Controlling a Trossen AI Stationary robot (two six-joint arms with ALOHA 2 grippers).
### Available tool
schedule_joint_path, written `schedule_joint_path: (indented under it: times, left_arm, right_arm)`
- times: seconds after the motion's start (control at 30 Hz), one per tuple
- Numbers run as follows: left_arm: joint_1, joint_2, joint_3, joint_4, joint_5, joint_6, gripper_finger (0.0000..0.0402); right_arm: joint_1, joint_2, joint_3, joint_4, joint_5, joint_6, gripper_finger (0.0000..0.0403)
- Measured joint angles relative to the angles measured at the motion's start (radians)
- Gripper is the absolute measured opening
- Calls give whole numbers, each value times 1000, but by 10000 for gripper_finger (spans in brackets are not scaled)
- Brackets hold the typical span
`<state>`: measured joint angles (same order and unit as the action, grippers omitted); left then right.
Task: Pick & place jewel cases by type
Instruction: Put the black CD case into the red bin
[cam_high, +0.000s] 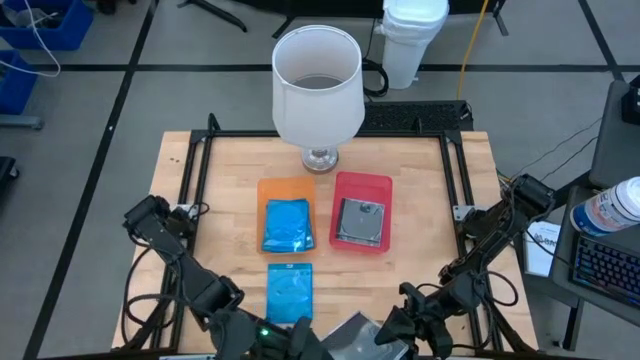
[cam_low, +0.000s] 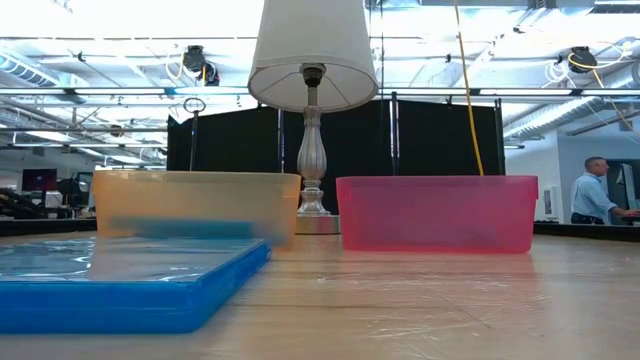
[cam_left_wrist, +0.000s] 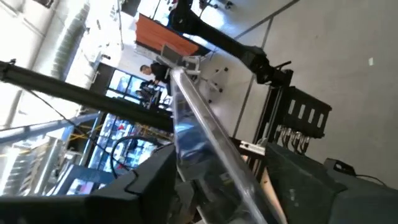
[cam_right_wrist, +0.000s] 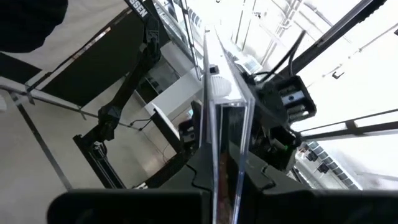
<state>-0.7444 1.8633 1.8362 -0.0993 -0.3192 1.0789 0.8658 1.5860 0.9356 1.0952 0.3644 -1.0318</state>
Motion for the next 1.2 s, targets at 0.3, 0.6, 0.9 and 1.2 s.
schedule_joint_path:
  times: [0.3,0.6,0.9,1.2]
  left_arm:
    - [-116,-2,0,16,-339,11,313]
    - [-309,-6,0,-49,-929,-30,289]
    - [-423,-32,-25,-955,-850,-1151,219]
    - [-401,-29,-374,-866,-839,-1325,120]
  right_arm:
    - [6,0,-1,-38,69,29,19]
    - [7,-3,-1,-56,269,105,18]
    - [-16,-31,111,-56,765,218,18]
    - [-84,-83,312,-552,866,538,18]
